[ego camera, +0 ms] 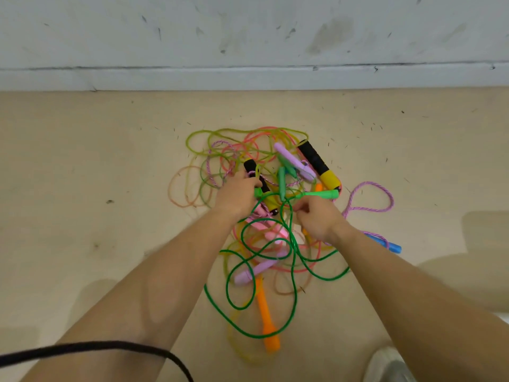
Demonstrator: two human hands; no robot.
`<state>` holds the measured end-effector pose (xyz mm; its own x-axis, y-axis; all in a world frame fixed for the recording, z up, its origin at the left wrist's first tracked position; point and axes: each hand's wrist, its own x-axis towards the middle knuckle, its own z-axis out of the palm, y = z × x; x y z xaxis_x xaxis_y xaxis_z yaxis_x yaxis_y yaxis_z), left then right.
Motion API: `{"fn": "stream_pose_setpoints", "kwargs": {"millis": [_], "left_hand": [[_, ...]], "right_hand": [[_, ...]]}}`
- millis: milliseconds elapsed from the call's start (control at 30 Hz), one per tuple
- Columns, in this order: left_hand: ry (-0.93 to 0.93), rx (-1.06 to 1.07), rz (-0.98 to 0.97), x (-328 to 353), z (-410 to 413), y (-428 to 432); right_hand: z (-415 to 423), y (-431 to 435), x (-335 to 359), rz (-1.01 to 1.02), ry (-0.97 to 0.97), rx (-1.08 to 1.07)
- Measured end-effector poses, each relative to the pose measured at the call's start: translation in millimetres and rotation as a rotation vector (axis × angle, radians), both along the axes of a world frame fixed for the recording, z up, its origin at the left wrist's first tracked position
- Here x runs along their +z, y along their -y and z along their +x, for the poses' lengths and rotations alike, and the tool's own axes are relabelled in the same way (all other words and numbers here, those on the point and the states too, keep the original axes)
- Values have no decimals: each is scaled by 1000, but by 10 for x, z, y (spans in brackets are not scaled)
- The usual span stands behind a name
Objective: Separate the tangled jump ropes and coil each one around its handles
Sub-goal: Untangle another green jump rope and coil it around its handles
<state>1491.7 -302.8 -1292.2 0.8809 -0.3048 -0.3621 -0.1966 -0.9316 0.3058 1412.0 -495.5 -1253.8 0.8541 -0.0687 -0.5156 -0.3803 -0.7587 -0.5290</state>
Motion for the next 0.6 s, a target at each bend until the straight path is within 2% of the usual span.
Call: {"fn": "stream_pose_setpoints", "kwargs": {"millis": [133, 267, 467, 600], "left_hand": [[37, 11, -83, 120, -28, -20], [23, 61, -221, 551, -82, -46], [16, 194, -702, 1688, -301, -18], [-116, 384, -1054, 2487, -502, -33]], "right_hand": [[29, 13, 43, 5, 6, -24], [39, 13, 263, 31, 36, -47], [-17, -181, 992, 163, 161, -43], [-100, -296, 1521, 279, 189, 67]]}}
